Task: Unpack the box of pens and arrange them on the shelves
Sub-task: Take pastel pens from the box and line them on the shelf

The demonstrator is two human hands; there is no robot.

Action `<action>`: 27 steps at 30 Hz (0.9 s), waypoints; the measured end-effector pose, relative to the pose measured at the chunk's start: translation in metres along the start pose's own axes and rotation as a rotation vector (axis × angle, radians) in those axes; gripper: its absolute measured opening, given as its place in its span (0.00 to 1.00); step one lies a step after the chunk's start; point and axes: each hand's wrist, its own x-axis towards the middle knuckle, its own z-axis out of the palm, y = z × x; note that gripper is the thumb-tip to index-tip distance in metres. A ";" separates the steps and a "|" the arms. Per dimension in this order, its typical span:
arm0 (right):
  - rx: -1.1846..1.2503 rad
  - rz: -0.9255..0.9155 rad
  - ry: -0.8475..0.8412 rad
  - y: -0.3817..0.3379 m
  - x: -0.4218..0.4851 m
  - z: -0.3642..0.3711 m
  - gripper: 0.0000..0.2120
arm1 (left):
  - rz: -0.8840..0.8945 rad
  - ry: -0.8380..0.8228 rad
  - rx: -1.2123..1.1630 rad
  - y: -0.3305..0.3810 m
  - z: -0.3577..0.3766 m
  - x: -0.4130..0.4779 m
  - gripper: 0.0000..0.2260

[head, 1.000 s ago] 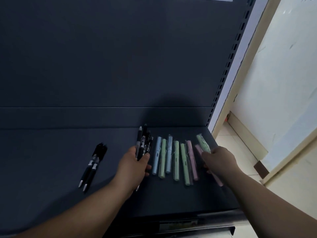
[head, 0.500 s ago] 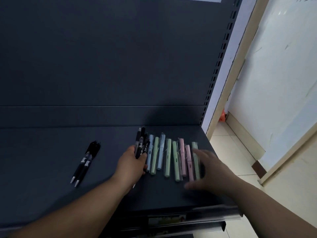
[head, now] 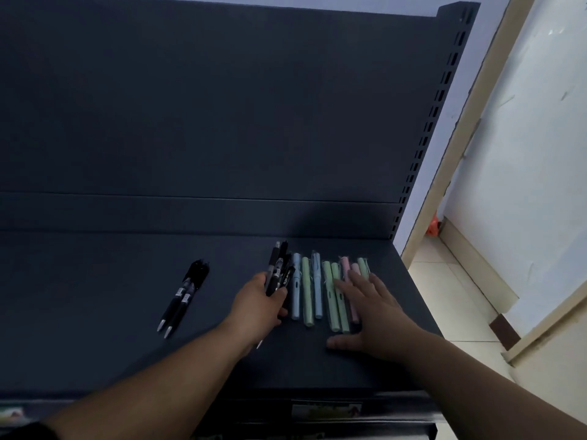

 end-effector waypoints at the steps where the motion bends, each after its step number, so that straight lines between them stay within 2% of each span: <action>1: -0.005 0.002 0.008 -0.002 0.002 0.001 0.51 | -0.013 -0.024 -0.023 -0.001 -0.002 -0.001 0.06; 4: -0.054 0.018 0.036 -0.007 0.006 -0.003 0.48 | -0.041 -0.086 -0.117 -0.001 -0.009 -0.004 0.05; 6: -0.048 0.010 0.153 -0.016 0.007 -0.007 0.43 | -0.047 -0.113 -0.182 0.000 -0.014 -0.005 0.04; 8: 0.117 -0.006 0.314 -0.035 0.010 -0.012 0.33 | -0.040 -0.146 -0.241 0.002 -0.019 -0.008 0.05; 10: 0.375 0.013 0.366 -0.057 0.015 -0.015 0.22 | -0.014 -0.185 -0.282 0.004 -0.021 -0.011 0.07; 15: 1.070 0.154 0.144 -0.098 0.024 -0.019 0.14 | 0.005 -0.273 -0.317 0.003 -0.028 -0.021 0.08; 18: 1.332 0.186 0.031 -0.104 0.033 -0.014 0.08 | -0.015 -0.284 -0.284 -0.001 -0.037 -0.025 0.08; 23: 1.473 0.255 0.041 -0.115 0.048 -0.010 0.06 | -0.053 -0.271 -0.171 -0.009 -0.058 -0.028 0.07; 27: 1.435 0.249 -0.122 -0.131 0.057 -0.002 0.06 | -0.098 -0.289 -0.189 -0.013 -0.075 -0.033 0.06</action>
